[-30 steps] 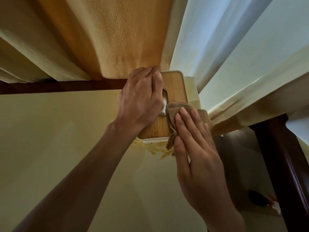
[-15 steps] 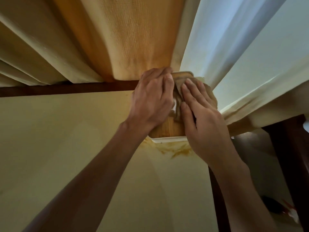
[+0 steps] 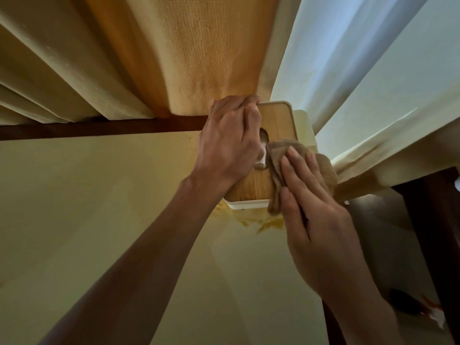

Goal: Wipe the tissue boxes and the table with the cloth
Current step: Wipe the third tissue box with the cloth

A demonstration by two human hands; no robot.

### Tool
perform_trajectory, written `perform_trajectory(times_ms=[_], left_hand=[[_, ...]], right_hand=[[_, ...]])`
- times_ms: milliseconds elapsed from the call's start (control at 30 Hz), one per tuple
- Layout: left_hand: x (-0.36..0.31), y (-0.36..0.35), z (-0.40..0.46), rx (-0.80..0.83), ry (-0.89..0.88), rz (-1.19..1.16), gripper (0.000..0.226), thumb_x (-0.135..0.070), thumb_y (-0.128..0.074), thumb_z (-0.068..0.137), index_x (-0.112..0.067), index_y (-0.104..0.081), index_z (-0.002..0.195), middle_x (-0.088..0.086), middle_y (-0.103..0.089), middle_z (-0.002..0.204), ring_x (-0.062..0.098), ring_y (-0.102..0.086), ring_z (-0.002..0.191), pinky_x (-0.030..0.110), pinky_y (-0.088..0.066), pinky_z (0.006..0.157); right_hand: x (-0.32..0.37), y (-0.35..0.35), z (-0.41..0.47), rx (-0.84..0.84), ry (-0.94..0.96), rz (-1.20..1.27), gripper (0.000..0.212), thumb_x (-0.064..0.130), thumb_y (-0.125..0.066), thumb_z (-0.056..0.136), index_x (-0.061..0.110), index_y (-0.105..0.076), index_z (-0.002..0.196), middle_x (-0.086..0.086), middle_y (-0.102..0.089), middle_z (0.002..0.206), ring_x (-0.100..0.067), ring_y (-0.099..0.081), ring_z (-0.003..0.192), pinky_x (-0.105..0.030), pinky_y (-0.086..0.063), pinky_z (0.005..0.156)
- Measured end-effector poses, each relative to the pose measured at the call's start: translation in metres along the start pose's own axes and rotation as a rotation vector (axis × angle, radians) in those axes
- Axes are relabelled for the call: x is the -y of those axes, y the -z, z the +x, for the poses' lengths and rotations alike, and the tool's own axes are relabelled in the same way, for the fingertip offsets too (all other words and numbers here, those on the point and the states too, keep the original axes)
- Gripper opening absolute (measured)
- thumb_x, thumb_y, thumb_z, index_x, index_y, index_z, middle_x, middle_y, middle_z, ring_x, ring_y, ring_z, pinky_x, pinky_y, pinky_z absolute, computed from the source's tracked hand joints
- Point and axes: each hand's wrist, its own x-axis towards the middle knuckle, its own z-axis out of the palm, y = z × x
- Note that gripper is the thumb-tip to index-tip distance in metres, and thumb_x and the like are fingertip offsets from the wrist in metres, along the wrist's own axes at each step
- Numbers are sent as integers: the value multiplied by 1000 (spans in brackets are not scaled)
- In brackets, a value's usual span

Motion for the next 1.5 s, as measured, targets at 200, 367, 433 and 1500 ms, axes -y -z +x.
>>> perform_trajectory(times_ms=[200,367,433,1500], left_hand=[[0,0,0,-10,1,-22,48,-27,-28,104,-13,-67,128,-5,-66,130,3,-49,125,39,-34,115],[1,1,1,7,-9,-20,48,-26,-27,104,-12,-66,129,-4,-66,130,-4,-45,121,37,-32,116],[0,0,0,10,-17,-10,47,-25,-28,105,-12,-66,129,-4,-65,131,0,-48,124,39,-33,116],[4,-2,2,11,-73,13,36,-26,-37,109,-15,-66,127,-8,-65,123,-4,-44,115,46,-37,113]], right_hand=[[-1,6,-17,42,15,-4,48,35,-38,109,26,-36,156,24,-23,164,0,-9,155,-19,-14,125],[-2,4,4,63,9,-15,48,36,-34,109,25,-35,155,18,-23,165,-2,-7,156,-38,-20,127],[-4,3,19,84,21,-34,49,37,-32,109,24,-34,157,15,-21,166,-4,-5,157,-36,-17,128],[-1,-7,56,26,-17,-93,51,40,-28,109,25,-35,157,13,-25,165,-9,-10,157,-44,-16,129]])
